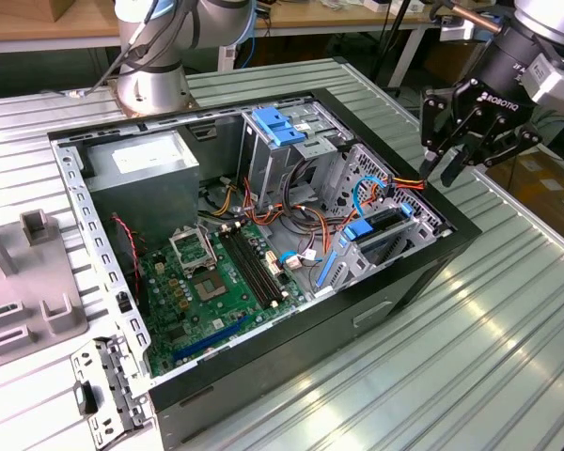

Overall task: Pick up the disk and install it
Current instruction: 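Insert the first disk wire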

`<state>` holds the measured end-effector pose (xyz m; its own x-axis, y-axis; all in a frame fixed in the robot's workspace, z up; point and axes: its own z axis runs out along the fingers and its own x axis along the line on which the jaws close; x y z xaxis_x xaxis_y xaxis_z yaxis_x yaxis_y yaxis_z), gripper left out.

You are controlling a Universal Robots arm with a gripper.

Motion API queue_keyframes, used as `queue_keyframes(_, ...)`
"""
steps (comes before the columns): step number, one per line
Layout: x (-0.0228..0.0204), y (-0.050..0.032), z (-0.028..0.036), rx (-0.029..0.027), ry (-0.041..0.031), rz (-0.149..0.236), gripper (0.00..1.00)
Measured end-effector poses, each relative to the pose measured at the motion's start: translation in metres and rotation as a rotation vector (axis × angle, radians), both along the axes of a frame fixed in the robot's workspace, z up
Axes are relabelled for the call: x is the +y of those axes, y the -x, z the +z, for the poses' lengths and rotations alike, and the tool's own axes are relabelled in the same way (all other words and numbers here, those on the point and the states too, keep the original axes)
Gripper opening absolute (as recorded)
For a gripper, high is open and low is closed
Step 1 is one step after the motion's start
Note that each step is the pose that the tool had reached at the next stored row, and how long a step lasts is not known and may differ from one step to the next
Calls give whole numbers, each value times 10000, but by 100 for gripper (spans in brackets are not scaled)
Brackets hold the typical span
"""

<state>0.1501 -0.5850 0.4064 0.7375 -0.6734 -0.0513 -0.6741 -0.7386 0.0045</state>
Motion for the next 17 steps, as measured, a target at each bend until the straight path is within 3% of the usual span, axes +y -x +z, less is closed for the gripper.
queue_keyframes(6, 1, -120, -48, 0, 0, 0, 36)
queue_keyframes(17, 34, -211, -169, 0, -1, 2, 36)
